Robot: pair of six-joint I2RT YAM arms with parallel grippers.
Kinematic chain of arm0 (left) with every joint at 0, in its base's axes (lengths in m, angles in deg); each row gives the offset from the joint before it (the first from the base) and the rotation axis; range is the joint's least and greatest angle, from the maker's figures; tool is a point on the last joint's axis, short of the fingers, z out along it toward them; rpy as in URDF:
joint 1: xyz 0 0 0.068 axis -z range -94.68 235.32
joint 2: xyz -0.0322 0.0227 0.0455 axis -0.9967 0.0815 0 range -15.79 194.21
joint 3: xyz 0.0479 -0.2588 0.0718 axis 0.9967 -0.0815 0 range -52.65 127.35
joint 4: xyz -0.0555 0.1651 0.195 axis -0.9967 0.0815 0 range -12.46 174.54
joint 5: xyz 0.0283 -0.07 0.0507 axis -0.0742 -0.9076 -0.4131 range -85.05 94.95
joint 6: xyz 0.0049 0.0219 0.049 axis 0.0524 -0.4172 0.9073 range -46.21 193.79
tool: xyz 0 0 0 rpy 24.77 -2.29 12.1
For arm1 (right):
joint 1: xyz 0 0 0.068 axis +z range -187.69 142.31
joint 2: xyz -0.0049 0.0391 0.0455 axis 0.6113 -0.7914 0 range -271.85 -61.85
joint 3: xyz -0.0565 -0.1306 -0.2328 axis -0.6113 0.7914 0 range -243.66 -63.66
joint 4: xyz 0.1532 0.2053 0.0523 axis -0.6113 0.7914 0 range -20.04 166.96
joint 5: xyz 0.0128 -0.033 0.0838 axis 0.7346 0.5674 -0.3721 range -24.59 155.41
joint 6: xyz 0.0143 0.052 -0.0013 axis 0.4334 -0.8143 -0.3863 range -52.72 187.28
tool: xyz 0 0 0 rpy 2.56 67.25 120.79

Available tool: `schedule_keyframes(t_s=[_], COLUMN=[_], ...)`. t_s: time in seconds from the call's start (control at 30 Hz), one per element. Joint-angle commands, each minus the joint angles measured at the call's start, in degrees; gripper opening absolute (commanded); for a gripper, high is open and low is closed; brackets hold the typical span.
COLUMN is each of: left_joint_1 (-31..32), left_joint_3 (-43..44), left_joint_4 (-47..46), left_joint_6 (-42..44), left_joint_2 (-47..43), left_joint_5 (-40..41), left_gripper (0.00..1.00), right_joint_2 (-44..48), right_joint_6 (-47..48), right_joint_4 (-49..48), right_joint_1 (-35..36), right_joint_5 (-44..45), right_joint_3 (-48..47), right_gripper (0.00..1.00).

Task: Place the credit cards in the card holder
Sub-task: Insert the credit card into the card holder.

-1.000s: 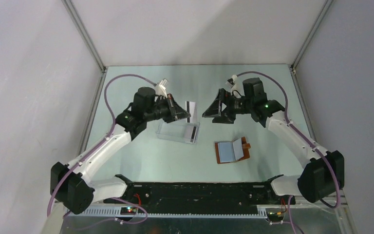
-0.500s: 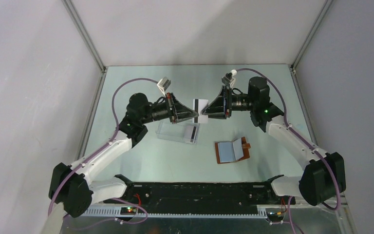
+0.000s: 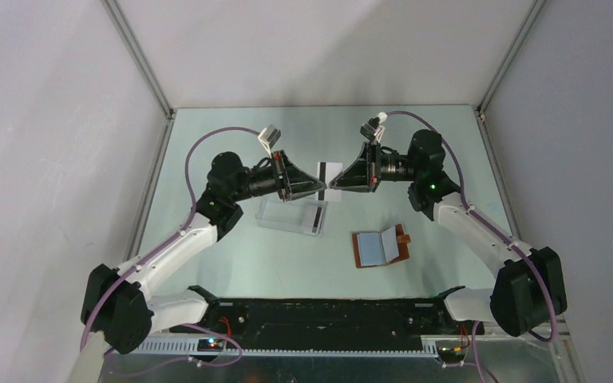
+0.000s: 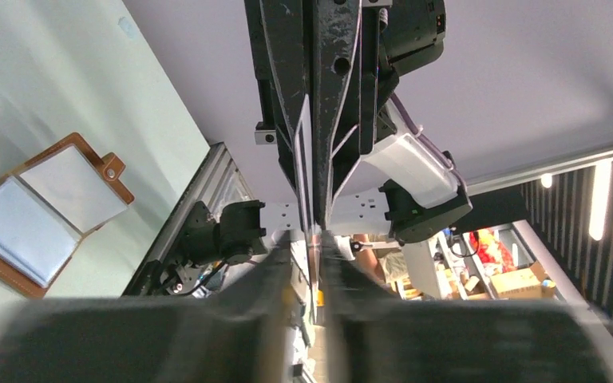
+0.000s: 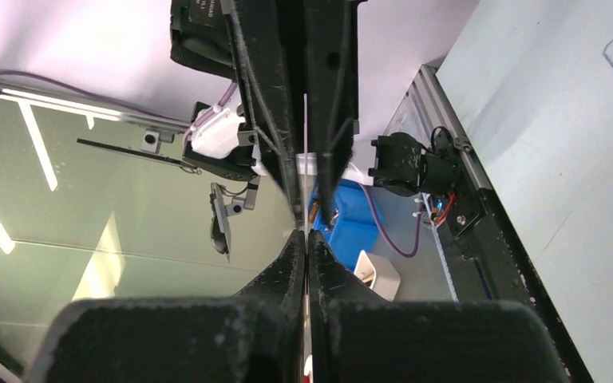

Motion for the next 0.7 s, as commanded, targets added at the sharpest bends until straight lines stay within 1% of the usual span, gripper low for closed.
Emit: schedule_keyframes(t_s=[0.0,0.03,0.07,0.13,0.17,0.2,0.23,0.27,0.3,0.33,0.37,0.4,0.43,0.47,0.5,0.53,0.57,0.67], left_joint_1=[-0.12,-0.12,-0.11,-0.13,-0.12,-0.12,-0.11,-0.07,-0.09,0.0,0.08,0.24,0.68,1.03,1.97,2.47,3.41,6.0], left_joint_3=[-0.4,-0.61,-0.94,-1.88,-2.53,-2.86,-3.53,-3.84,-4.39,-4.54,-4.56,-4.36,-3.57,-3.12,-1.81,-1.27,-0.76,-0.6], left_joint_4=[-1.87,-1.87,-1.92,-1.62,-0.36,0.77,2.92,5.56,6.94,10.35,12.5,17.39,20.19,25.99,28.58,32.81,33.93,35.71], left_joint_6=[0.27,0.7,0.99,1.88,2.51,2.95,4.14,4.77,6.35,7.29,9.7,11.07,13.79,15.4,18.41,20.5,21.13,22.15], left_joint_2=[0.1,-0.03,-0.48,-1.42,-1.72,-2.27,-2.49,-3.07,-3.81,-4.23,-4.98,-5.34,-5.74,-5.77,-5.63,-5.4,-4.75,-2.98], left_joint_5=[0.27,0.66,0.97,2.47,4.04,4.91,6.67,7.58,9.56,10.52,12.56,13.69,16.25,18.72,19.93,22.21,22.78,25.09], left_gripper=[0.31,0.38,0.5,0.6,0.62,0.64,0.65,0.66,0.66,0.67,0.67,0.67,0.67,0.67,0.67,0.67,0.67,0.67], right_joint_2=[0.91,1.02,1.32,2.15,2.99,3.64,5.14,6.13,7.92,8.66,9.65,10.01,10.6,10.75,11.05,11.15,11.33,11.57], right_joint_6=[-0.08,0.33,1.36,4.37,5.85,10.13,12.77,18.6,21.54,26.73,29.33,33.86,37.96,40.01,43.56,45.09,47.47,49.67], right_joint_4=[-2.72,-2.31,-1.09,2.69,4.57,9.62,12.65,19.84,23.16,29.72,35.71,38.52,44.15,46.83,51.23,53.18,55.99,58.12], right_joint_1=[0.53,0.35,0.29,-0.12,-0.56,-0.78,-1.28,-1.86,-2.14,-2.72,-3.0,-3.61,-3.85,-4.2,-4.27,-4.33,-4.38,-5.3], right_joint_5=[-0.85,-0.72,-0.65,-0.15,0.11,1.23,2.21,4.96,6.4,9.04,10.33,12.86,14.18,17.14,18.73,22.26,25.07,29.2], right_joint_3=[-0.21,-0.21,-0.21,-0.15,-0.15,-0.18,-0.18,-0.2,-0.21,-0.21,-0.17,-0.19,-0.19,-0.2,-0.17,-0.15,0.2,2.73], right_gripper=[0.0,0.0,0.0,0.0,0.0,0.0,0.0,0.0,0.0,0.0,0.0,0.0,0.0,0.0,0.0,0.0,0.0,0.0])
